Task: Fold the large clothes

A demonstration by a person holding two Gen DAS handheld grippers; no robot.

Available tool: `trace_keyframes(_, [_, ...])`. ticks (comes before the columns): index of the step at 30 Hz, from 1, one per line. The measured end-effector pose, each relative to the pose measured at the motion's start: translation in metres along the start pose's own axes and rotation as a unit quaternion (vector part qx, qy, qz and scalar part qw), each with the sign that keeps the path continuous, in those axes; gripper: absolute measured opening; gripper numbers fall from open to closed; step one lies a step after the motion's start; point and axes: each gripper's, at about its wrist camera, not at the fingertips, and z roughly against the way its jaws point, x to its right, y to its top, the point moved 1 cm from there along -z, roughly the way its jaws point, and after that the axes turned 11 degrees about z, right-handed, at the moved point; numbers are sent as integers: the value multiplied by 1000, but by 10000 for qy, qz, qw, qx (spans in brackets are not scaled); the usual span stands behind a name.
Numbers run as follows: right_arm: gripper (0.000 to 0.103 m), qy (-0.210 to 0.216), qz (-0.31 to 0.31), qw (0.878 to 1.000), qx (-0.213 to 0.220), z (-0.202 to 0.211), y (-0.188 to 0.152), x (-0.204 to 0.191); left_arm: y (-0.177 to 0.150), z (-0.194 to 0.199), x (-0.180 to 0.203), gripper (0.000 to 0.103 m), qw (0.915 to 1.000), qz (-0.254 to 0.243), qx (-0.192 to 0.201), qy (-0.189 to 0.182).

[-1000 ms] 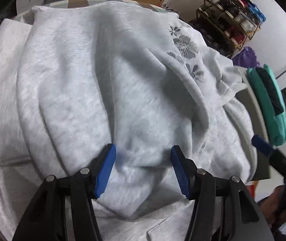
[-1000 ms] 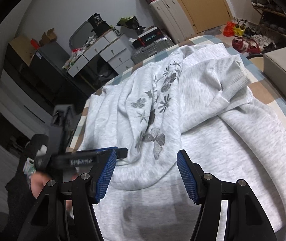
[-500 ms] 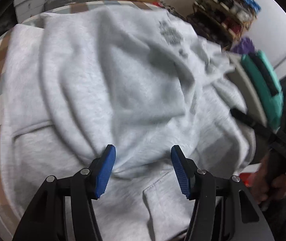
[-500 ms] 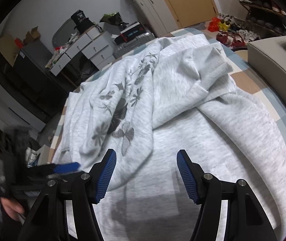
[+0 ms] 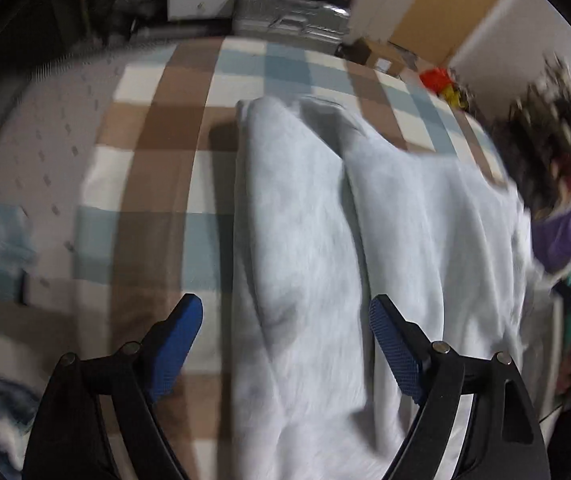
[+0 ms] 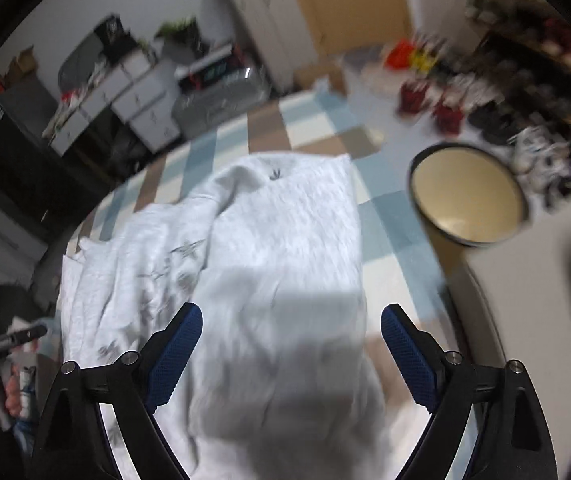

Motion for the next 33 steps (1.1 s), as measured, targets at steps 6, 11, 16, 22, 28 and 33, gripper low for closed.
trace_keyframes(6, [73,93,-215,9980,-587,-52,21,25,13,-44,15,82,9978,-437,-490,22])
trace_keyframes(11, [53,213,81,9970,-739,-64,22,22,10,-58,35,51,9943,-928,-513,70])
trace_keyframes(16, [23,401,171,9970,-645,-65,20,19,7,-63,53,19,9902,-1304,-326,392])
trace_keyframes(22, [13,-222,958,9935,-579,-63,25,-13,26,-73,62,12,9913,-1216,77,507])
trace_keyframes(28, [12,-675,1262,9879,-593,-71,46,-30,46,-94,74,12,9880,-1318,120,796])
trace_keyframes(33, [12,-930,1442,9829,-665,-99,77,-36,74,-103,79,12,9834,-1329,353,1182])
